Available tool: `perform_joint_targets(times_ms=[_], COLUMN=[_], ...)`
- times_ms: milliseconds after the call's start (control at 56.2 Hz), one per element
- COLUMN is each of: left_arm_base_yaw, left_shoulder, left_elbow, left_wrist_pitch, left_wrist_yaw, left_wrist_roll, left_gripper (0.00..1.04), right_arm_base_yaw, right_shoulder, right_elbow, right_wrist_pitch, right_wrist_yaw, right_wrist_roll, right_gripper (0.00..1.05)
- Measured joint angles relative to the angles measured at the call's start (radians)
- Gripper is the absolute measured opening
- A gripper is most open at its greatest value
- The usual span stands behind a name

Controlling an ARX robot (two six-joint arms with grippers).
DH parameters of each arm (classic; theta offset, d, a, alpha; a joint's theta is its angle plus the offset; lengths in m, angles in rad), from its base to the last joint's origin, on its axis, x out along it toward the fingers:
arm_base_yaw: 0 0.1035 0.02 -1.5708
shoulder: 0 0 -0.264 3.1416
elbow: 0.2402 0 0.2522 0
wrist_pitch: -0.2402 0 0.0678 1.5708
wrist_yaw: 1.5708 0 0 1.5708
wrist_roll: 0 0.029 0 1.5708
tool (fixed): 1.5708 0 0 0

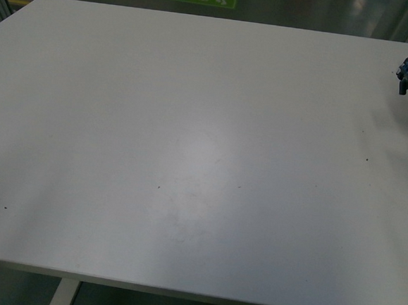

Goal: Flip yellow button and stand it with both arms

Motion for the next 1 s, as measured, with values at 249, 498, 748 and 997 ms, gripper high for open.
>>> perform_joint_targets(times_ms=[249,498,748,997], left_arm_base_yaw=[0.000,0.000,0.000,0.000], left_shoulder=[0.000,0.000,0.000,0.000], left_elbow=[0.000,0.000,0.000,0.000], left_wrist_pitch=[0.000,0.000,0.000,0.000], left_wrist_yaw=[0.000,0.000,0.000,0.000], left_wrist_roll=[0.000,0.000,0.000,0.000], left_gripper=[0.98,0.98,0.98,0.98], right_arm_base_yaw=[-0.002,-0.006,-0.016,-0.024], right_shoulder=[0.029,0.039,0.039,0.039], right_elbow=[0.017,0.018,0.018,0.012], right_wrist_pitch=[0.000,0.014,0.008,0.000], right_wrist_yaw=[0.005,0.008,0.007,0.009], right_wrist_roll=[-0.003,-0.010,-0.008,-0.001], right_gripper=[0.34,0.34,0.34,0.63])
